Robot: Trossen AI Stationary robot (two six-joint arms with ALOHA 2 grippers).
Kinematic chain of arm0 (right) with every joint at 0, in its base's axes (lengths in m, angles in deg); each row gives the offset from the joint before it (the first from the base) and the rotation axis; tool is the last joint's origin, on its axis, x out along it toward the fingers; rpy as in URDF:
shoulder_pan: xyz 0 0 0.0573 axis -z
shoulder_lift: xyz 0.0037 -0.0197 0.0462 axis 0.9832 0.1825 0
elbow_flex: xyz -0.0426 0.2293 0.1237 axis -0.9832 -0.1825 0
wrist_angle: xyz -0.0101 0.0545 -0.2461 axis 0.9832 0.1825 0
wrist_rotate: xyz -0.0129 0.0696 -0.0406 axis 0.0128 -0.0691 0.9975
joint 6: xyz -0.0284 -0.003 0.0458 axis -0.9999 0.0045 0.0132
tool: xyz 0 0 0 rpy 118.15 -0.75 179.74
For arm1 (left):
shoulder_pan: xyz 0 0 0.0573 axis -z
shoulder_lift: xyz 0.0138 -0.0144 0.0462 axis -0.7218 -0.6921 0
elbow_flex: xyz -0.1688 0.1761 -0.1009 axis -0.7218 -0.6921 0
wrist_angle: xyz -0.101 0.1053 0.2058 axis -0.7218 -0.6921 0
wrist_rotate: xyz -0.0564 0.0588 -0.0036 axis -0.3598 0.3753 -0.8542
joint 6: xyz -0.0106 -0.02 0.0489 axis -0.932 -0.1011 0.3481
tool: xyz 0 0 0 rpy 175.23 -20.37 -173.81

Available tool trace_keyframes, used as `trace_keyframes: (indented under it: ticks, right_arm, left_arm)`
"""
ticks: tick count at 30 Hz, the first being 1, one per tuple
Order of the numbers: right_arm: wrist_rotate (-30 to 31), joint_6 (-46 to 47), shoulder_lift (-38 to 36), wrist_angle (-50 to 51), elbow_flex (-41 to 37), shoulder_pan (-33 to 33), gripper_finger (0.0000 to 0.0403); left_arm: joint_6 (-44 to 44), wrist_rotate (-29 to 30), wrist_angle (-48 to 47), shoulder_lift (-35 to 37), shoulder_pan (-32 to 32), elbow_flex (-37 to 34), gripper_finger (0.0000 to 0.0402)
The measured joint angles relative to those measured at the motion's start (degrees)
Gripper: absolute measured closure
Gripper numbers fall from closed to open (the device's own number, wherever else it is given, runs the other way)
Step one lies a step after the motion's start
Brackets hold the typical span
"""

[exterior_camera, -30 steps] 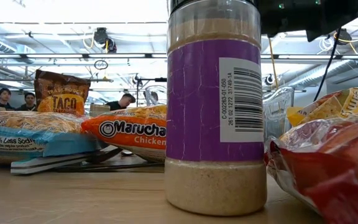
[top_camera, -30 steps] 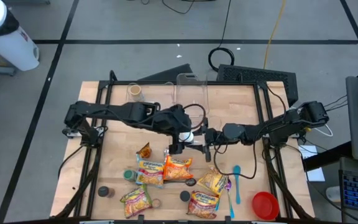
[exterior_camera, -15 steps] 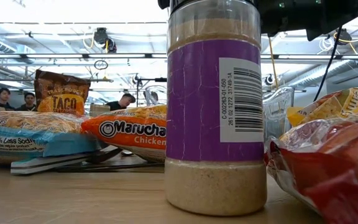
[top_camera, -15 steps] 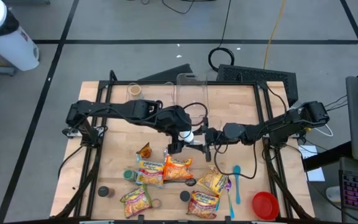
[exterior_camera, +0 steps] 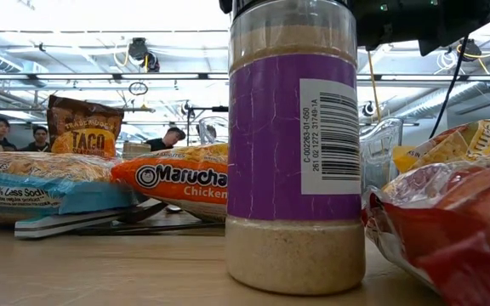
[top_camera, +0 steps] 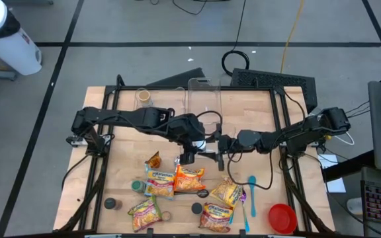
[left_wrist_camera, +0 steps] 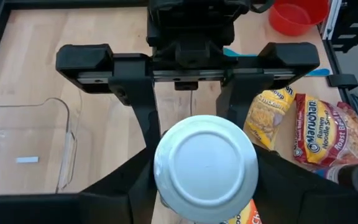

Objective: Pick & Place Food Item
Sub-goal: Put the white seasoning bottle into the top left transparent container

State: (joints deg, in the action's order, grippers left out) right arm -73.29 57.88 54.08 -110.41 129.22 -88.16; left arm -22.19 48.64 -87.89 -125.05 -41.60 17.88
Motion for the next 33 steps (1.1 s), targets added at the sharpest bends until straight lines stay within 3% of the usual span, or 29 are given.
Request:
trace_keyframes:
  ticks: [3, 9, 13, 16, 22, 33]
  right_arm:
    - [-0.02, -0.09, -0.15, -0.35, 0.14, 0.00, 0.0197]
    - [0.49, -0.41, -4.38, 5.48, 0.04, 0.03, 0.0061]
    - [-0.80, -0.19, -8.58, 13.02, -0.21, -0.21, 0.0013]
    - [-0.34, -0.17, -12.36, 16.56, -0.12, -0.06, 0.0012]
    - [-0.20, -0.17, -18.65, 23.71, -0.16, -0.13, 0.0012]
    - [-0.04, 0.87, -22.12, 27.08, -0.10, -0.06, 0.0012]
  left_arm:
    - [-0.08, 0.65, -1.21, 0.26, 0.00, 1.36, 0.0192]
    - [-2.52, 6.81, -6.76, 5.52, 0.15, 2.19, 0.0192]
    - [-4.70, 15.66, -12.22, 9.62, 0.09, 2.21, 0.0192]
    - [-7.91, 21.68, -16.28, 12.35, 0.07, 1.78, 0.0192]
    - [-12.83, 25.51, -18.17, 19.73, -2.09, -6.55, 0.0192]
    - [-18.15, 21.79, -8.74, 35.84, -16.86, -32.71, 0.0192]
